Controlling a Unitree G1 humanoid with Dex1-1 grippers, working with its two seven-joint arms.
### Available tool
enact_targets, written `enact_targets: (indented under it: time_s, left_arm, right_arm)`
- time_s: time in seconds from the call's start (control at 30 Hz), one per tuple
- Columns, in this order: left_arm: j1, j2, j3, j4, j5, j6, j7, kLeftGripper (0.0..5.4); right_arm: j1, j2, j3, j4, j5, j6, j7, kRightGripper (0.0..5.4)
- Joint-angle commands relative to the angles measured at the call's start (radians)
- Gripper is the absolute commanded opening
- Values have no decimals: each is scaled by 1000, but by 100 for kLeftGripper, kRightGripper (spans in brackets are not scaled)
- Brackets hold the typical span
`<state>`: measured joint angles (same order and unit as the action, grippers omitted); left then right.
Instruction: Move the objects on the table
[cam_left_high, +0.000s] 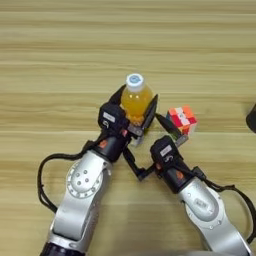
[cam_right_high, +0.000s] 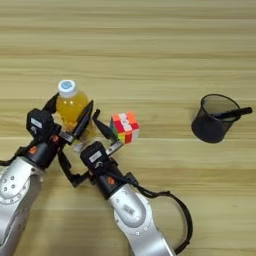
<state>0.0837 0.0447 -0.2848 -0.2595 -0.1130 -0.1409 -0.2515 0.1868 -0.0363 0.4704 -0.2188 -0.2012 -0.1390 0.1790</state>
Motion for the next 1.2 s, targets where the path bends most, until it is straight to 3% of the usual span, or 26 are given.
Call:
enact_targets:
  time_s: [0.03, 0.27, 0.57, 1.0, 1.2]
  left_arm:
    - [2, -12, -31, 12, 12, -7, -14, 347]
    - [17, 17, -73, 5, 26, 0, -49, 347]
    - [22, 16, -79, 7, 23, 2, -59, 347]
    - [10, 8, -66, 32, 21, -3, -55, 347]
    - [8, 7, -64, 37, 25, -6, -55, 347]
  right_arm:
    - [-1, 2, 4, 3, -8, 14, -9, 540]
    - [-12, 2, -21, 19, -6, 12, -35, 540]
    - [-20, 10, -40, 38, 13, 7, -44, 540]
    - [-25, 19, -59, 36, 65, 10, -29, 379]
    - [-29, 23, -69, 39, 73, 12, -33, 352]
